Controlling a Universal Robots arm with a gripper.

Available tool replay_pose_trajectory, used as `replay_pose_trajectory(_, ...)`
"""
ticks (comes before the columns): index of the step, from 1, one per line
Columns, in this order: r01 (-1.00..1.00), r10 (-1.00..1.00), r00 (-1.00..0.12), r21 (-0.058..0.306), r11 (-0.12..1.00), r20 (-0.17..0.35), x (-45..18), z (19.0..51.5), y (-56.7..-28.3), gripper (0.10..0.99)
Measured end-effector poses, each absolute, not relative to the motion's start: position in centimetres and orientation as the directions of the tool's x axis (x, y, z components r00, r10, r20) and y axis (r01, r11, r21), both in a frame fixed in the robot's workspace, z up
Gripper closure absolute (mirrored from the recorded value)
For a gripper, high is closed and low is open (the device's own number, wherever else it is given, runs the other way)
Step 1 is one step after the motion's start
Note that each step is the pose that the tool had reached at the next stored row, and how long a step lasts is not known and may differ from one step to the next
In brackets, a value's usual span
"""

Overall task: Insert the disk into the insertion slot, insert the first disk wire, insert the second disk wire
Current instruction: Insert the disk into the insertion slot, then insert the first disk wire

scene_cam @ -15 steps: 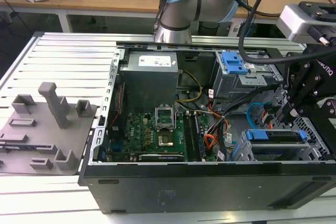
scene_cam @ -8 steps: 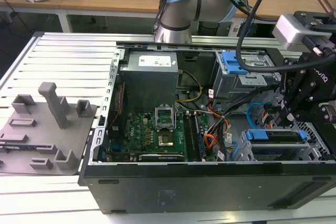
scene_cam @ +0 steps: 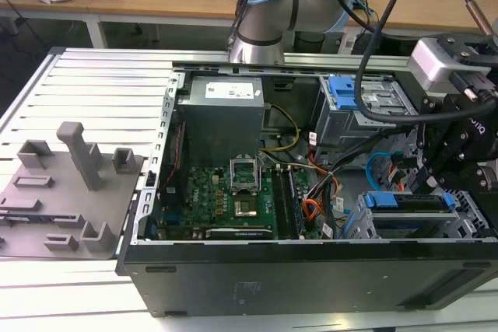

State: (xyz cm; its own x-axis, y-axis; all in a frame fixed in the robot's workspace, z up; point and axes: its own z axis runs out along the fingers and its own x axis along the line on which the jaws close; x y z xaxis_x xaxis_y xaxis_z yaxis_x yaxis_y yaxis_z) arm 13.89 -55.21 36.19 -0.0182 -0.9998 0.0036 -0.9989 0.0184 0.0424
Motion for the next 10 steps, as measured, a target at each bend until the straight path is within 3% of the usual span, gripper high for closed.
replay_pose_trajectory(10,-0.999,-1.0,-0.018,0.042,0.018,0.003,13.9,36.17,-55.21,0.98)
